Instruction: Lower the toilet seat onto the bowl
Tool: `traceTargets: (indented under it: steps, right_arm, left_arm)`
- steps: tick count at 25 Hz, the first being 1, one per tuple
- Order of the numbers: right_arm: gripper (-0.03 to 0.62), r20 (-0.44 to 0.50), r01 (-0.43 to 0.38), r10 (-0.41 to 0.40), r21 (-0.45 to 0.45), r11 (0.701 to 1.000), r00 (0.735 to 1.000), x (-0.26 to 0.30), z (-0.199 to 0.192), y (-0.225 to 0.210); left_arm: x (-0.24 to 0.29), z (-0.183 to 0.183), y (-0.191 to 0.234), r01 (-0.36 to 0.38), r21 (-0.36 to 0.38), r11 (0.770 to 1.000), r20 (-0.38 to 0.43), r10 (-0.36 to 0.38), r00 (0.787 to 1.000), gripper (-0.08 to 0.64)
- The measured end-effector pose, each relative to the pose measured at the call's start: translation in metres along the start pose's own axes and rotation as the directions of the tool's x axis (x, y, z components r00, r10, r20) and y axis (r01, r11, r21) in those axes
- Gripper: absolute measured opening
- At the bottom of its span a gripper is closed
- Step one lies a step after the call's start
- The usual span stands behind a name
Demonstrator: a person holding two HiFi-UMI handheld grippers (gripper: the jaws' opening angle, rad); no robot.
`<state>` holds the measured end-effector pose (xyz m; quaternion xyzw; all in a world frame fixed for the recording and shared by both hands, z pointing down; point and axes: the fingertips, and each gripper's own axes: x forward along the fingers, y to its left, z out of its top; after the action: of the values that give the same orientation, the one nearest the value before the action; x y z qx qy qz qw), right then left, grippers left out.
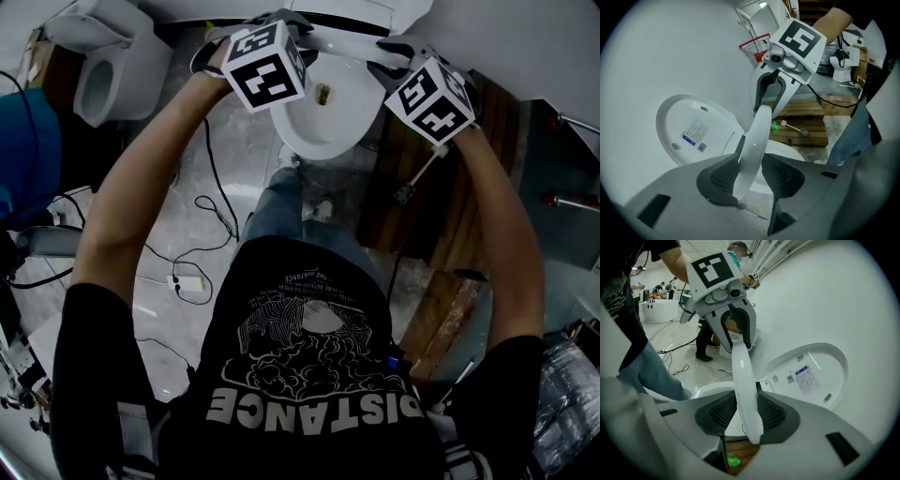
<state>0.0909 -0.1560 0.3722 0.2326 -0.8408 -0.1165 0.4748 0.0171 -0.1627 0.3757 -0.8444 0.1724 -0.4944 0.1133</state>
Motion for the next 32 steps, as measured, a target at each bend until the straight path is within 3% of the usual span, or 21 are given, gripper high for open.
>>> traceTargets:
  steps: [8,18,32]
  right_arm:
    - [0.148,0.008,0.003,-0.003,-0.084,0.996,1.000,0.008,-0.008,0.045]
    - [0.160,-0.025,-0.031,0.027,-0.159,0.987,0.999,0.018,-0.019,0.087]
    - [0.175,-0.059,-0.014,0.001,-0.220,0.975,0.998,0.044,-0.056,0.137]
  left_arm:
    - [0.008,-0.024,-0.043,-0.007,0.058,0.998,-0.062,0.010,0.998,0.153]
    - [0.016,-0.042,-0.083,0.028,0.091,0.995,-0.050,-0.023,0.998,0.172]
    - [0.053,-0.063,-0.133,0.016,0.148,0.989,0.006,-0.017,1.000,0.198]
